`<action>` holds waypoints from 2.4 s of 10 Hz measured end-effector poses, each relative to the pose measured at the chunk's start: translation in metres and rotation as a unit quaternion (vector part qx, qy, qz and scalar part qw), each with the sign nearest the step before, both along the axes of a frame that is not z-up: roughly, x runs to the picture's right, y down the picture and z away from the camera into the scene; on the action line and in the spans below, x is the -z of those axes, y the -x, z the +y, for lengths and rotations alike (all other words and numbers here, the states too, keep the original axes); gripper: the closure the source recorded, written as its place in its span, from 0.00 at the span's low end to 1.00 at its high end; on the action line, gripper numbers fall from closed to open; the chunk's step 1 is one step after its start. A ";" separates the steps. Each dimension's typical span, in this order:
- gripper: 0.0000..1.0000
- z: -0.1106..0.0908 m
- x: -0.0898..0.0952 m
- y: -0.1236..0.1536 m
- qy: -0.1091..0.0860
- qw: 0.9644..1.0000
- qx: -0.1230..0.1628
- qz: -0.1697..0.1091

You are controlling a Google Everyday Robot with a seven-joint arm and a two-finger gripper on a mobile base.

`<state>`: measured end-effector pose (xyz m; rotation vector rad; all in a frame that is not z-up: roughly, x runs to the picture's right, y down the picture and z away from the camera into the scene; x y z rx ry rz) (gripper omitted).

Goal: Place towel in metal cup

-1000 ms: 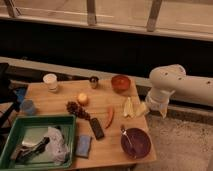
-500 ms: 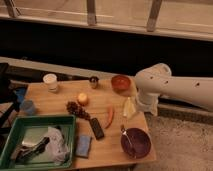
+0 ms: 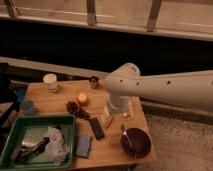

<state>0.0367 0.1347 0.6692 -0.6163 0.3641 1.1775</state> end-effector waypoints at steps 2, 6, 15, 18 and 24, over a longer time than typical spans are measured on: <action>0.20 0.017 0.019 0.058 -0.003 0.998 0.030 -0.054; 0.20 0.039 0.042 0.097 -0.008 0.993 0.055 -0.102; 0.20 0.055 -0.002 0.203 0.009 0.978 0.133 -0.161; 0.20 0.074 -0.018 0.256 0.011 0.962 0.194 -0.191; 0.20 0.082 -0.020 0.274 0.010 0.953 0.221 -0.206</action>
